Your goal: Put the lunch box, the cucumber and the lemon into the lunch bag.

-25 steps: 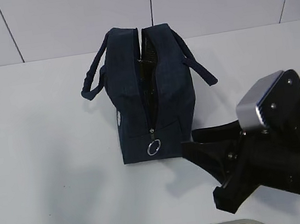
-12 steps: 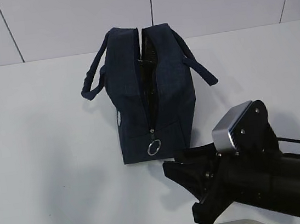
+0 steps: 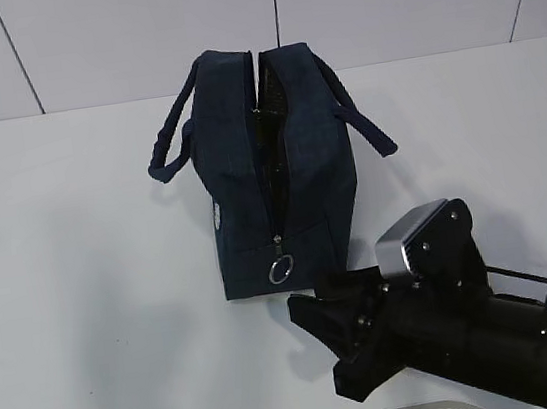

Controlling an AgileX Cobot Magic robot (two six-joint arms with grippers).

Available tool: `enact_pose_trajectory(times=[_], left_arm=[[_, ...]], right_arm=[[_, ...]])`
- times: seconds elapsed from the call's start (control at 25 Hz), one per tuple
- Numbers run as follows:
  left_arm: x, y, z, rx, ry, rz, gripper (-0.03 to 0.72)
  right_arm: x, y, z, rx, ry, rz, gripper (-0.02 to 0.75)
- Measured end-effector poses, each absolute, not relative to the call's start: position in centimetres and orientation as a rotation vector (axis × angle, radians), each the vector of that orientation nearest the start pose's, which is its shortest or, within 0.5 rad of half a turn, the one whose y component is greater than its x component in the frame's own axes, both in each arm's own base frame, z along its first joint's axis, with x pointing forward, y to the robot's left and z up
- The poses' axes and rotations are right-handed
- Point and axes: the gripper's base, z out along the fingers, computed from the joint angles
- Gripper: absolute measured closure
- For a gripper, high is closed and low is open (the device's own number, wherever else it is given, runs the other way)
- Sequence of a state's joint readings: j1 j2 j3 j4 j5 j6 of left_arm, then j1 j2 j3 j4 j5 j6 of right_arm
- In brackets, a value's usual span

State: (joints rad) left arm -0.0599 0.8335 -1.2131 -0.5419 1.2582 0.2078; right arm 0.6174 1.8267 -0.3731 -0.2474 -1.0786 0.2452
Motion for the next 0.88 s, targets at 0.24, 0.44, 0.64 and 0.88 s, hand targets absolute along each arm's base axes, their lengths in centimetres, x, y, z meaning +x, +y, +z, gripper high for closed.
enact_pose_trajectory(times=[0.24, 0.44, 0.64, 0.88], left_arm=[[10.8, -5.2, 43.7, 0.353, 2.241, -0.621, 0.435], [10.8, -5.2, 43.7, 0.352, 2.241, -0.625, 0.435], [10.8, -5.2, 43.7, 0.352, 2.241, -0.625, 0.435], [10.8, -5.2, 43.7, 0.352, 2.241, -0.625, 0.435]], right_arm=[[21.8, 17.6, 12.0, -0.586, 1.814, 0.699, 0.406], [22.7, 18.0, 11.8, -0.584, 1.881, 0.653, 0.358], [23.7, 18.5, 12.1, -0.585, 1.901, 0.632, 0.339], [24.7, 19.0, 12.2, -0.598, 1.948, 0.598, 0.338]])
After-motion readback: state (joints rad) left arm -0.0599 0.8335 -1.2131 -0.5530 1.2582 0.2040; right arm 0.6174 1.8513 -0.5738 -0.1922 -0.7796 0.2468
